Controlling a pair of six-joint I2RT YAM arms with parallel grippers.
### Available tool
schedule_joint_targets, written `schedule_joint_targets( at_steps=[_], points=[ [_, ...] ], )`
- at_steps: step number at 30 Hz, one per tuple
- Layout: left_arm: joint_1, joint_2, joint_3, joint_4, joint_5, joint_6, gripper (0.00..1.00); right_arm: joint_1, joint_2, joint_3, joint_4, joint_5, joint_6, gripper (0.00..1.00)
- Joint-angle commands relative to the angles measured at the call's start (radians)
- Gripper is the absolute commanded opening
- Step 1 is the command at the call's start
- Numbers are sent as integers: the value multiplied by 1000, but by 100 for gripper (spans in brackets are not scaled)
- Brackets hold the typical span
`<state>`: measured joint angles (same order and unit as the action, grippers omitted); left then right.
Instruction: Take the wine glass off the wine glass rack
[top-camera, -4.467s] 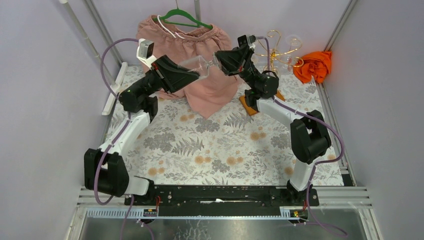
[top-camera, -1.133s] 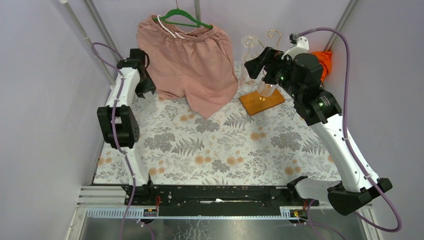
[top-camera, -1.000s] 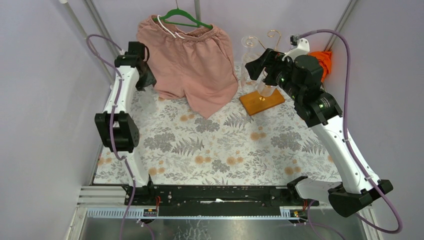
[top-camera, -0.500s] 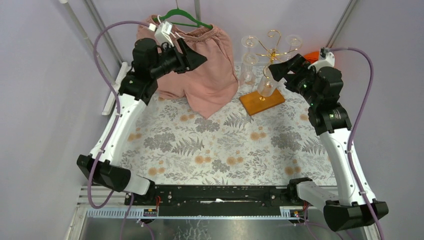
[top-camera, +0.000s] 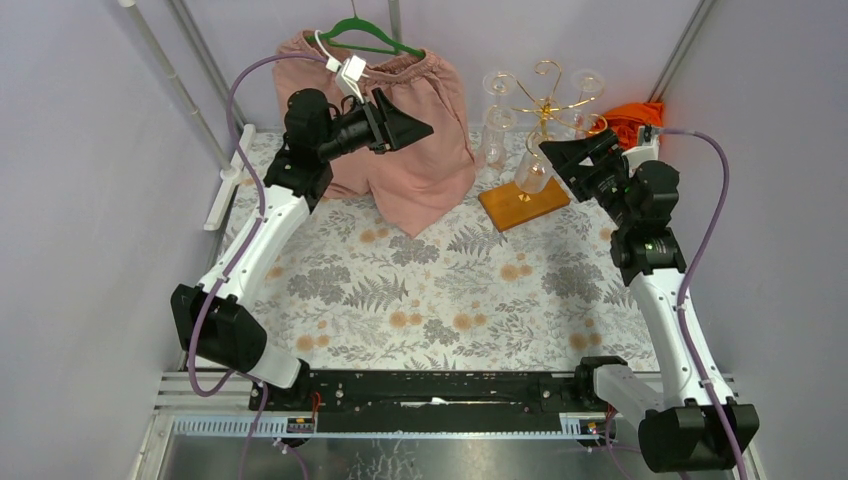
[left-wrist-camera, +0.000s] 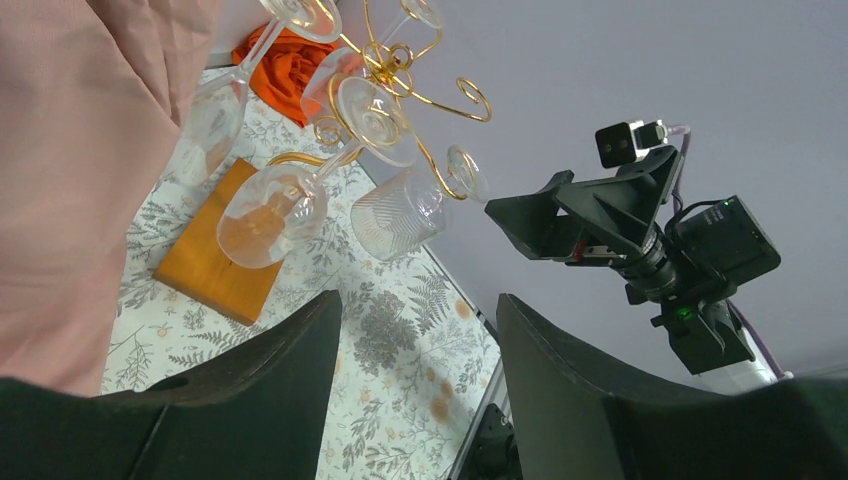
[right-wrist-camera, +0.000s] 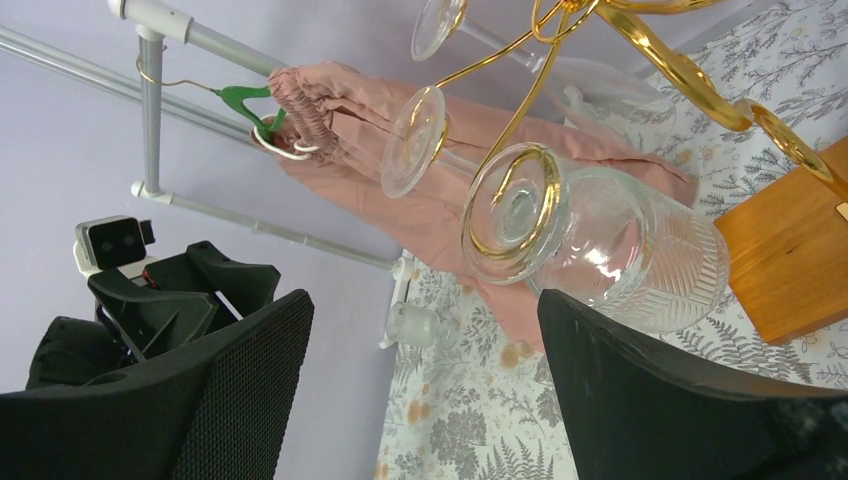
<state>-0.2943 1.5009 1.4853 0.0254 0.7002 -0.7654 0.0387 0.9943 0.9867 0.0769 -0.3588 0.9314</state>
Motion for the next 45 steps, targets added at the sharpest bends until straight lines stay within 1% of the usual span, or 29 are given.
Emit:
schedule_joint_targets(
  at_steps=[1, 7, 12, 17, 20, 25, 26, 28, 31, 33, 36, 39, 41, 45],
  points=[
    [4, -15, 2, 59, 11, 11, 66, -12, 4, 3, 84, -22, 32, 91],
    [4, -10, -5, 48, 8, 15, 66, -14, 34, -9, 109, -9, 41, 85],
    [4, -16, -11, 44, -2, 21, 65, -15, 73, -7, 125, -18, 47, 84],
    [4, -16, -15, 40, -9, 28, 65, -17, 80, -17, 125, -8, 43, 83],
    [4, -14, -19, 41, -7, 25, 65, -19, 91, -17, 130, -6, 42, 80],
    [4, -15, -23, 41, -11, 27, 65, -20, 106, -18, 146, -9, 55, 70],
    [5, -13, -23, 41, -13, 28, 65, -20, 108, -17, 148, -6, 57, 66],
    [4, -12, -22, 41, -13, 29, 65, -20, 109, -18, 147, -2, 59, 62],
    [4, -8, -17, 40, -11, 27, 65, -20, 110, -18, 147, 4, 58, 59],
    [5, -6, -13, 41, -11, 25, 65, -20, 110, -19, 141, 14, 54, 55],
    [4, 0, -10, 40, -9, 22, 65, -22, 110, -22, 135, 26, 52, 54],
    [5, 6, -8, 41, -5, 17, 65, -22, 109, -24, 127, 46, 46, 49],
    [4, 11, -8, 45, 0, 13, 65, -22, 108, -25, 118, 60, 41, 48],
    [4, 13, -5, 44, 1, 11, 65, -23, 106, -25, 113, 72, 40, 40]
  ],
)
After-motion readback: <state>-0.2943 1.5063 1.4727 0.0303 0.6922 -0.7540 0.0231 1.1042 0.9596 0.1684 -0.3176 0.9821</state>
